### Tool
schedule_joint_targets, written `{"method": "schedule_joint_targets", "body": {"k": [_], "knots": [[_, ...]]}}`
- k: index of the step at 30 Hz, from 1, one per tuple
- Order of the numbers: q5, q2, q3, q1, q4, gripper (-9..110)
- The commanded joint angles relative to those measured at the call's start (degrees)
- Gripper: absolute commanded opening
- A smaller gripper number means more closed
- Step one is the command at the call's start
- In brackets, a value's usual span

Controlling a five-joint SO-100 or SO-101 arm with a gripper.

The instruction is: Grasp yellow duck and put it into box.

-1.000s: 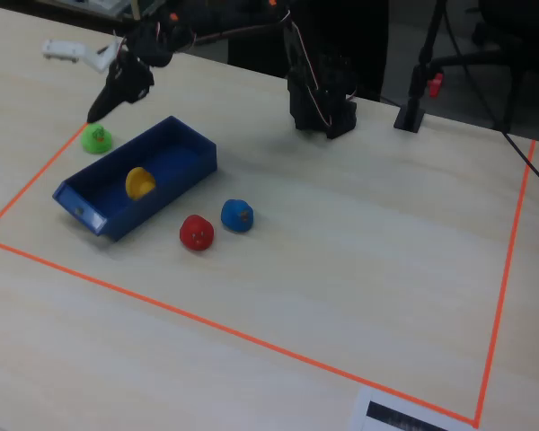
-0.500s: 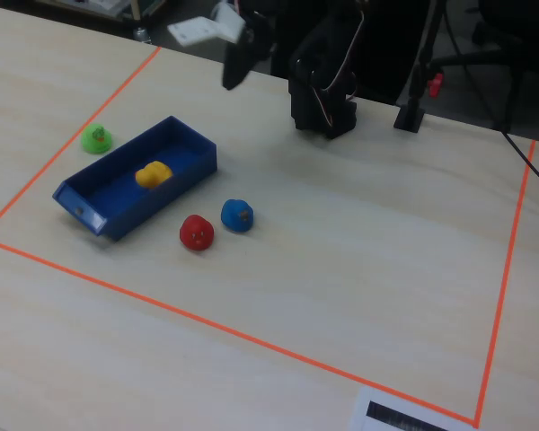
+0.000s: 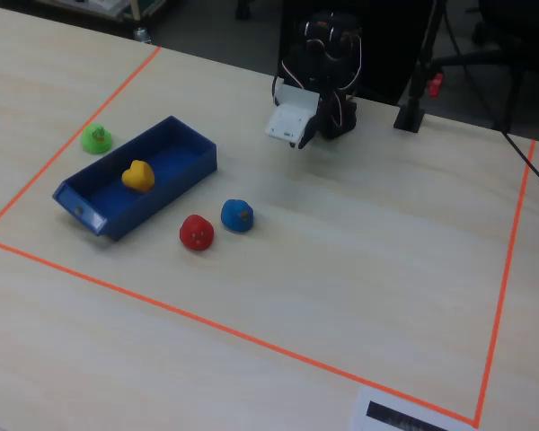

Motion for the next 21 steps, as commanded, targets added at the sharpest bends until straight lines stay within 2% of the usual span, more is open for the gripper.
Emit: {"method": "schedule_joint_targets", "body": {"k": [1,10,21], "knots": [[-1.0,1.7,4.7,-0.9,-4.2,0],[-1.2,3.0,13.7,-0.4,-8.4,0],[-0.8,3.1,13.7,-1.3,-8.3,1]]}}
